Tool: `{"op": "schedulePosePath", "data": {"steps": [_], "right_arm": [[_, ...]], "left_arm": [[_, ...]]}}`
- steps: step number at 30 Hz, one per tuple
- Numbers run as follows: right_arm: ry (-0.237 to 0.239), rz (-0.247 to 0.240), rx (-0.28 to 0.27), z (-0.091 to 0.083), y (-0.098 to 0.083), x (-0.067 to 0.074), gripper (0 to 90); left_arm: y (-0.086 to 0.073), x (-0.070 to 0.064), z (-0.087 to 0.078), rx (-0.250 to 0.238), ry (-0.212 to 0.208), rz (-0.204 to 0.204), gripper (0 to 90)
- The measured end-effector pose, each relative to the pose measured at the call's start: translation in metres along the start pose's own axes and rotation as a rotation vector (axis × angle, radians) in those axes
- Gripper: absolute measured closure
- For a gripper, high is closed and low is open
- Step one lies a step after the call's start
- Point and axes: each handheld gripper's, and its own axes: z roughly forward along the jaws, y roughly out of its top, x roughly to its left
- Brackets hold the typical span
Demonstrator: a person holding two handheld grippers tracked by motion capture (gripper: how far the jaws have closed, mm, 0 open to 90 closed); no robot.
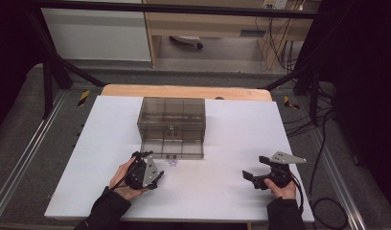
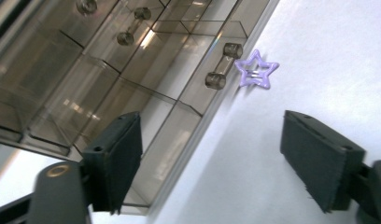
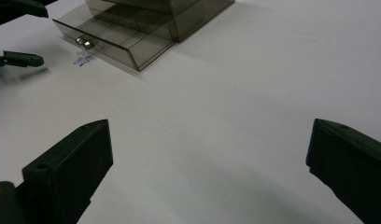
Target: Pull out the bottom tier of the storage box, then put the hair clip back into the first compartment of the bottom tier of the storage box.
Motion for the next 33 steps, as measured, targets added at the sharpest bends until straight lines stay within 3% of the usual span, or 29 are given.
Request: {"op": "schedulePosePath", "data": {"steps": [12,23,33], "right_arm": [[0.002,0.001,0.003,0.0015,-0.0003,0.0004,1.3],[0.001,0.001,0.004,0.0018,-0.0004,0.0002,1.3],[0.002,0.003,0.004,0.0019,-0.0004,0.0002,1.3]], "left_arm": [[-0.0048,0.0029,-0.0027,-0.022,-0.086,-0.182,10.9],[-0.0030,0.0003,-0.0009,-0.028,-0.141,-0.249,7.7],[-0.0005,-0.0009,0.0010,-0.046,-0.195,-0.350,7.3]]}}
